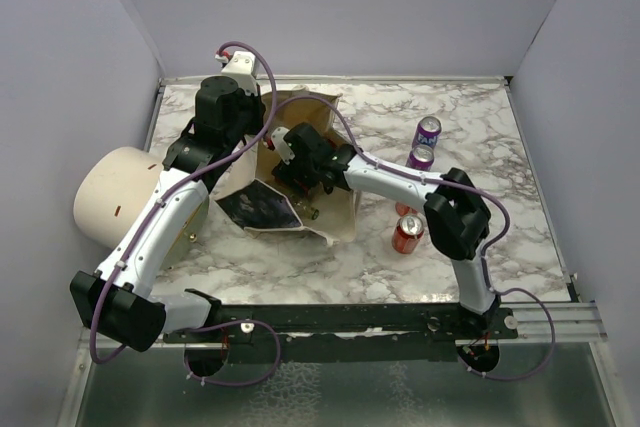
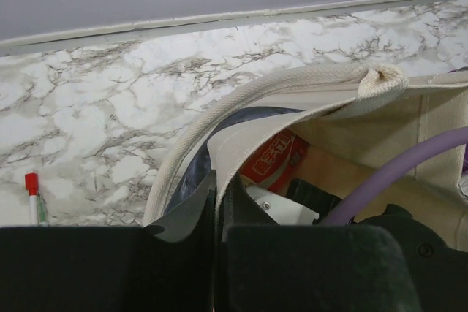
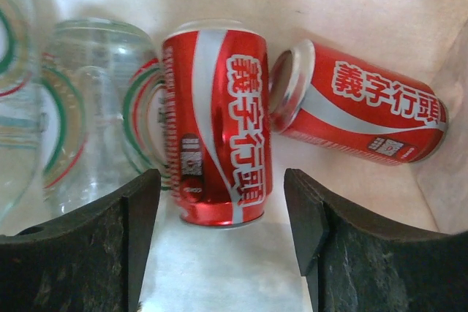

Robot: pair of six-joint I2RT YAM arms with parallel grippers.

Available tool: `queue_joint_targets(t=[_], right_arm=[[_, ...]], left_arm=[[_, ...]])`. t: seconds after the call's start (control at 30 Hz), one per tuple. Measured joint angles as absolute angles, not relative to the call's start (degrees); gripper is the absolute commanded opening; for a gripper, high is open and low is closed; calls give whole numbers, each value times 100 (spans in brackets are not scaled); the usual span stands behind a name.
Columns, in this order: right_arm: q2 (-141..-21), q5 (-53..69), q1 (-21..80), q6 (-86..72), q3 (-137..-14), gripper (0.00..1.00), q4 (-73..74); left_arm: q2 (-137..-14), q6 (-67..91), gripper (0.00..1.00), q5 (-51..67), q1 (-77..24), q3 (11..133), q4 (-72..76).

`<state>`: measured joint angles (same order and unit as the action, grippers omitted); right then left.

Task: Take the beverage out of the canvas bag
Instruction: Take out the drink from the canvas bag.

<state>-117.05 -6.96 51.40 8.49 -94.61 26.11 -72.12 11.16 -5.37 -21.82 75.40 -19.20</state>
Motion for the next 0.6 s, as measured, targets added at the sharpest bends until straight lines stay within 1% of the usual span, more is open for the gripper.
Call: queue_joint_targets(t=[0.13,0.43,0.6], right_arm=[[-11902,-749,5131,958,-9461,71,2550],[-12248,-738,5111,1081,-9684,72,2506],[-12337,-744,5103,1076,-9791,74,2589]], left_arm=[[-7212,1118,0,-532,-2182,7540,-1925],[-7212,1120,0,-530,-2182,7540,-1951],[-7212,1120,0,-530,-2182,7540,-1959]])
